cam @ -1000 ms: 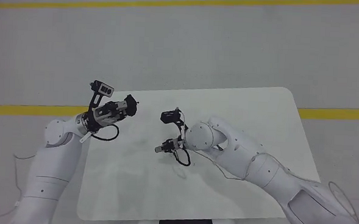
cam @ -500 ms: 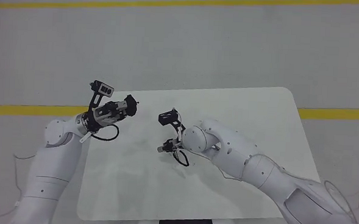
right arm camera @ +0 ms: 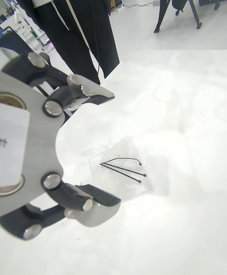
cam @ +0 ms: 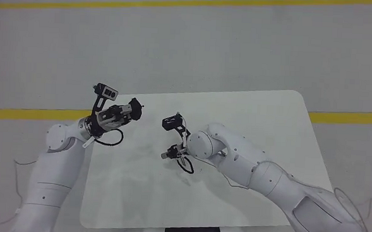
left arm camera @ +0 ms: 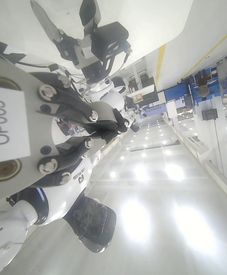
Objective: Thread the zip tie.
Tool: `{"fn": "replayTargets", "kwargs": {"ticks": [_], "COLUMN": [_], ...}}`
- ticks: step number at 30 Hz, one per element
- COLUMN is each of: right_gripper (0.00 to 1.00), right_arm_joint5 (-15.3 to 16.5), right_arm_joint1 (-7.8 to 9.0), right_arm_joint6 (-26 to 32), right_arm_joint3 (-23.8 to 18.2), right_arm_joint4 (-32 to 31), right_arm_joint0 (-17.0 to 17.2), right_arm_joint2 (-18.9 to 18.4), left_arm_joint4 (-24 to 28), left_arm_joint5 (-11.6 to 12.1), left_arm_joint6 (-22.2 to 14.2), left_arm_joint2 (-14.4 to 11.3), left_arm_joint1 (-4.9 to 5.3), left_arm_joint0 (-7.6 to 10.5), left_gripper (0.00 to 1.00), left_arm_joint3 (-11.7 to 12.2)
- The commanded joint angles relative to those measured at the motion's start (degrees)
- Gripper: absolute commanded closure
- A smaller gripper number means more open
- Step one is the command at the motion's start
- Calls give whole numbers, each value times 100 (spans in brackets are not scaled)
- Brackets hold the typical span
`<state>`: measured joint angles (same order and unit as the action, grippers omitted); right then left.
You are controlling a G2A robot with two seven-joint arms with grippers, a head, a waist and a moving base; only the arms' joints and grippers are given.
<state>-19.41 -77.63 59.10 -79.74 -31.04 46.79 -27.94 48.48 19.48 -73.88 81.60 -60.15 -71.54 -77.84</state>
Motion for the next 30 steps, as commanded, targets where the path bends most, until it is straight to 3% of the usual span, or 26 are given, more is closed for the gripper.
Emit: {"fn": "replayTargets", "kwargs": {"ticks": [1,4,9,30], "right_gripper": [59,71,80,93], "right_arm_joint5": [-7,-7,-7,-7], "right_arm_joint1": [-13,-41,-98,-501], "right_arm_joint6": [47,113,210,223], "right_arm_joint3": [35,107,220,1086], "right_arm_joint4": [-55,-151,-260,-666], "right_arm_joint0": [-2,5,35,10], "right_arm_joint2": [-10,-35,-55,139], "left_arm_joint4": [0,0,0,0], "left_arm_joint5": [0,0,0,0], "left_arm_joint6": [0,0,0,0], "left_arm_joint2": [0,0,0,0], "left_arm_joint1": [0,0,0,0], "left_arm_joint0": [0,0,0,0], "left_gripper": [100,100,100,100], "left_arm_joint3": [0,0,0,0]}}
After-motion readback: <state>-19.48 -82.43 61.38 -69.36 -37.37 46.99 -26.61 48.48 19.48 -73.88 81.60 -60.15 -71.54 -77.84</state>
